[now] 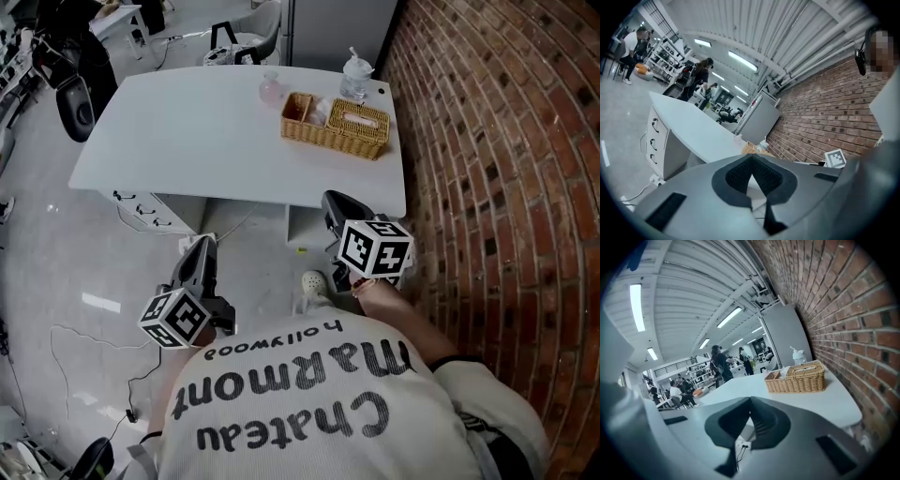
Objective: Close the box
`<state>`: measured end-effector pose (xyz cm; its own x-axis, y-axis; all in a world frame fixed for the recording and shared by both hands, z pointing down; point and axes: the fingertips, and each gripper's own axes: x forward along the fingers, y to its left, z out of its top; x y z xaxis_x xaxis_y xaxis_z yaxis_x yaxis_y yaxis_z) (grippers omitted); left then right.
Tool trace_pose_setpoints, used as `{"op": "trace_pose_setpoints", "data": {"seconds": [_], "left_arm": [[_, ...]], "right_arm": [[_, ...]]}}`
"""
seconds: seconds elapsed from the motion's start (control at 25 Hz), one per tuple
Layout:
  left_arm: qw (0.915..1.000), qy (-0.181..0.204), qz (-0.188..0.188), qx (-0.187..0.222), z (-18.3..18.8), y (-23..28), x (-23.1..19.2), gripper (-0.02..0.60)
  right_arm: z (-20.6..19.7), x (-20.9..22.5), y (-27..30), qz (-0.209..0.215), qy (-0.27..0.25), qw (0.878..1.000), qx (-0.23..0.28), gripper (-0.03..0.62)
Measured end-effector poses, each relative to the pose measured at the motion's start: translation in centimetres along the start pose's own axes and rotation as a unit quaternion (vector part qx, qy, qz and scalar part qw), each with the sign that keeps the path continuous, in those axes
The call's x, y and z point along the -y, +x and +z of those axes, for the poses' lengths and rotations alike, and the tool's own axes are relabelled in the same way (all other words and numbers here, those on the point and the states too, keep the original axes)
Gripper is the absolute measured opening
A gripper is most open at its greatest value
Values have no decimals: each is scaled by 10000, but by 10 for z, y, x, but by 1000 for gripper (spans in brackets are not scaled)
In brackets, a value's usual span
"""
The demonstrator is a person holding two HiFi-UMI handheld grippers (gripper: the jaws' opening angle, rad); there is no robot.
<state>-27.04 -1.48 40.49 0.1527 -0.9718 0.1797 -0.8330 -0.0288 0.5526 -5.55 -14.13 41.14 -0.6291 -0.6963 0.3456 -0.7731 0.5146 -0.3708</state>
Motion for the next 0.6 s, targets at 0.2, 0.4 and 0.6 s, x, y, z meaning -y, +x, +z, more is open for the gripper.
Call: {"op": "trace_pose_setpoints", "data": {"seconds": [0.2, 0.4, 0.6], "left_arm": [[10000, -42, -10, 14, -5, -10, 0, 2], [10000, -25, 19, 52, -6, -17, 0, 2], [9999, 75, 27, 81, -4, -21, 2, 2]], "right_arm": [[-4, -1, -12, -22, -4, 10000, 60, 0], [-10, -4, -15, 13, 13, 10000, -7, 1], [-14, -10, -14, 65, -16, 9999, -77, 0]]}}
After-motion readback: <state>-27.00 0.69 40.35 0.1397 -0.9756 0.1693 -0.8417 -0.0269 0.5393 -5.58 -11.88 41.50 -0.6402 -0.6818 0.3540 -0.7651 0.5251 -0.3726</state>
